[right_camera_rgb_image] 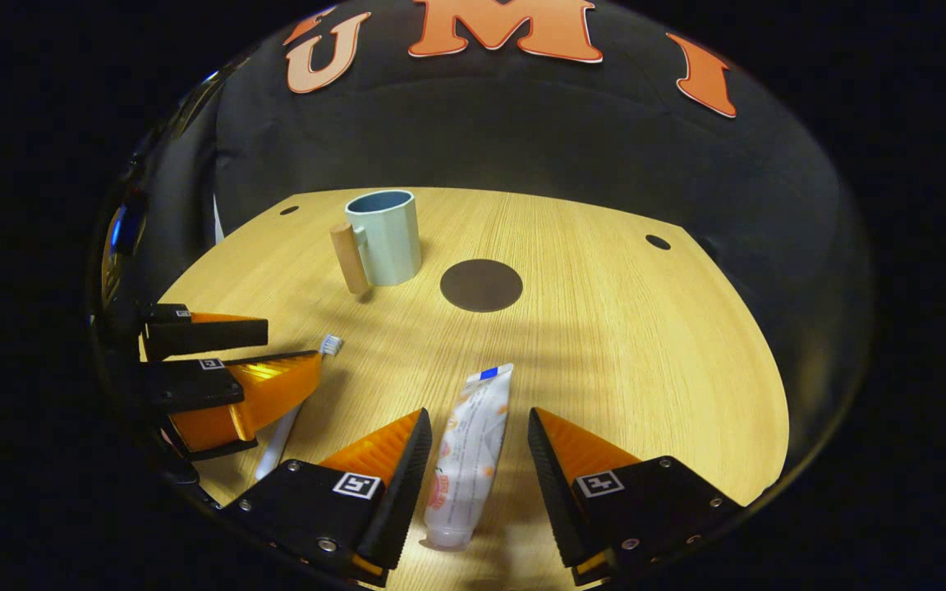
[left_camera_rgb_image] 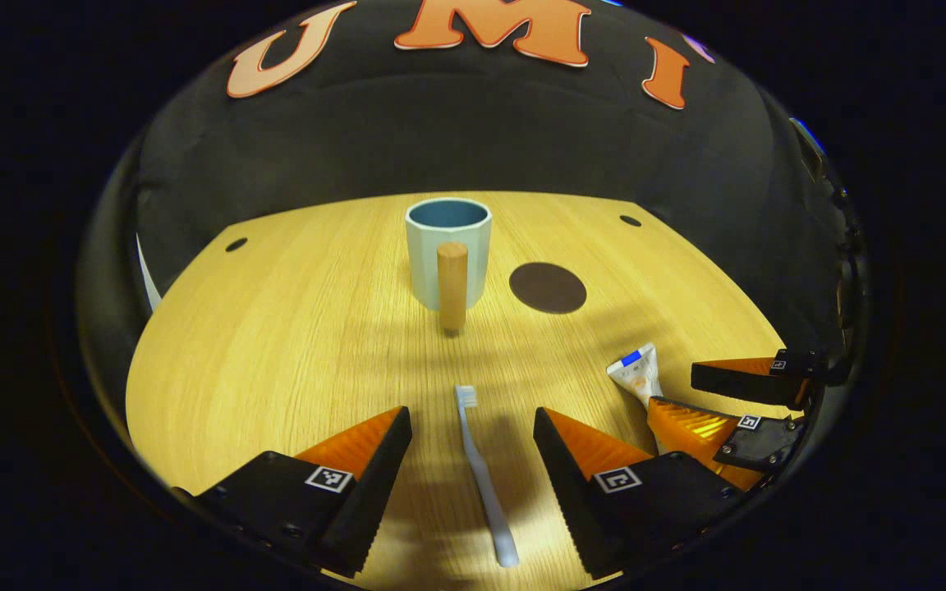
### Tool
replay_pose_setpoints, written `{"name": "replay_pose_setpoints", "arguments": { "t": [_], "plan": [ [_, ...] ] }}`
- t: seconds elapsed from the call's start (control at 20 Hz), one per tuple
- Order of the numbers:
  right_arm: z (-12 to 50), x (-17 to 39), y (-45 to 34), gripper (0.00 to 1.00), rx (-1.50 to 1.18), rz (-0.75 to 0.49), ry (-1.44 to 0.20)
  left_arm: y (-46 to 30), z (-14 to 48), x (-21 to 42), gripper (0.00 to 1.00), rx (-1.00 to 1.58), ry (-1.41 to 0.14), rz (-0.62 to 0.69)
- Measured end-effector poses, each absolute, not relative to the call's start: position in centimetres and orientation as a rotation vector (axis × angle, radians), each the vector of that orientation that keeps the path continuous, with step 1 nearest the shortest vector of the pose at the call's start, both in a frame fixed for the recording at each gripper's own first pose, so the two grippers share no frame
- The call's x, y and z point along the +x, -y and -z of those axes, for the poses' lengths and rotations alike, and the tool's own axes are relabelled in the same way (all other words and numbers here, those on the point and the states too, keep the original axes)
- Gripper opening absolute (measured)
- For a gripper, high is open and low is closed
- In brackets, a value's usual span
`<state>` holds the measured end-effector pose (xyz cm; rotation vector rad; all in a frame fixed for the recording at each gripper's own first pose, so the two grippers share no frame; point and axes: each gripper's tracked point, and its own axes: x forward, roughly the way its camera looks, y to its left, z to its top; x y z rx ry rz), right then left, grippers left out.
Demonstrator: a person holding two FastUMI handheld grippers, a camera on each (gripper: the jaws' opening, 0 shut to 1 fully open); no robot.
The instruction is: Put the toothbrush and toothpaste on the desktop into the cup, then pick up the cup and place it on the coaster on the desktop.
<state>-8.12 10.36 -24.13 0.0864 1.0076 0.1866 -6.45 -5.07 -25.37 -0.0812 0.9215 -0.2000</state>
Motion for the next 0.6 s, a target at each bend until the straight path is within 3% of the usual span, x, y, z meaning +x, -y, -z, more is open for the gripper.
{"name": "replay_pose_setpoints", "arguments": {
  "t": [0.25, 0.3, 0.35, 0.55, 0.6],
  "plan": [
    [25.8, -8.9, -11.2, 0.7, 0.139, -0.197, -1.093, 5.7, 27.8, -7.3, 0.84, -0.089, -1.061, 0.209],
    [26.1, -9.1, -11.3, 0.7, 0.156, -0.194, -1.111, 5.8, 28.1, -7.7, 0.7, -0.084, -1.092, 0.197],
    [26.4, -9.2, -11.3, 0.69, 0.171, -0.191, -1.125, 5.8, 28.0, -7.4, 0.66, -0.085, -1.089, 0.193],
    [26.6, -9.3, -11.3, 0.62, 0.214, -0.177, -1.157, 5.7, 28.3, -7.9, 0.63, -0.066, -1.191, 0.166],
    [26.6, -9.3, -11.2, 0.59, 0.232, -0.177, -1.167, 5.7, 28.3, -7.9, 0.45, -0.065, -1.205, 0.159]
  ]
}}
